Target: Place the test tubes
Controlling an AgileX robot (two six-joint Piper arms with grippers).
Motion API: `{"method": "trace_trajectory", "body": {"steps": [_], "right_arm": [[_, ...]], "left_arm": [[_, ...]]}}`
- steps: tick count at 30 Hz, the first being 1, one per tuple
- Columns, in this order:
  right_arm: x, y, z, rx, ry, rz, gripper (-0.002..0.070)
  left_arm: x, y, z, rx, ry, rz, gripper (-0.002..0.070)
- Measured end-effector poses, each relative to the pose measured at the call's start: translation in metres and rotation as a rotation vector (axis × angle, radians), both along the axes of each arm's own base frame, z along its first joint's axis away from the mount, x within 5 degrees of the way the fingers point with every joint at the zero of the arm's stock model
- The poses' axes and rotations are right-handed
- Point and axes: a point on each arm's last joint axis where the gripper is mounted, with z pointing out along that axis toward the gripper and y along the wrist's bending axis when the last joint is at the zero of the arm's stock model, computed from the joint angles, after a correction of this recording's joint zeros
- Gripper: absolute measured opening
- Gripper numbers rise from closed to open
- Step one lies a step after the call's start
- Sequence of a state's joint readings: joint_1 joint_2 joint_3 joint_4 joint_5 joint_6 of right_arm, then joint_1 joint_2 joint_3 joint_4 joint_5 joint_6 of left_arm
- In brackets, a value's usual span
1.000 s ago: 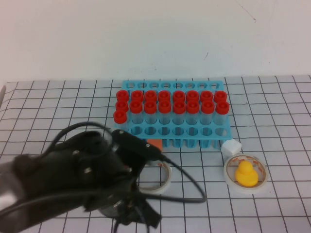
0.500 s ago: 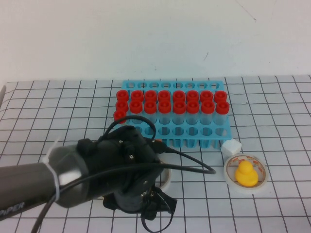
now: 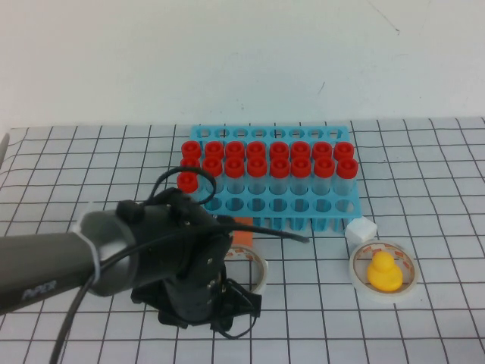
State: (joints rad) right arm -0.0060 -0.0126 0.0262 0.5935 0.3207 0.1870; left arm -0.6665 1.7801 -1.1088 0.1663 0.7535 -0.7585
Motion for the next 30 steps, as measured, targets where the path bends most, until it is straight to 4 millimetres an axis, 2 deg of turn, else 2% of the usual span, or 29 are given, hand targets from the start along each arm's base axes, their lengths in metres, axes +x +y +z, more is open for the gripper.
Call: {"method": "trace_trajectory", "body": {"steps": [5, 13, 24, 30], "right_arm": [[0.0, 0.0, 0.0, 0.002, 0.0, 0.0, -0.0001], [0.0, 0.0, 0.0, 0.004, 0.0, 0.001, -0.0001], [0.0, 0.0, 0.0, 0.004, 0.0, 0.001, -0.0001], [0.0, 0.0, 0.0, 0.002, 0.0, 0.001, -0.0001]], "left_arm": [[0.001, -0.001, -0.014, 0.028, 0.04, 0.024, 0.0323], [0.004, -0.001, -0.015, 0.024, 0.009, 0.044, 0.0323], [0.02, 0.012, -0.016, -0.033, -0.025, 0.117, 0.0322], [0.022, 0.009, -0.024, -0.03, 0.003, 0.092, 0.0322]]}}
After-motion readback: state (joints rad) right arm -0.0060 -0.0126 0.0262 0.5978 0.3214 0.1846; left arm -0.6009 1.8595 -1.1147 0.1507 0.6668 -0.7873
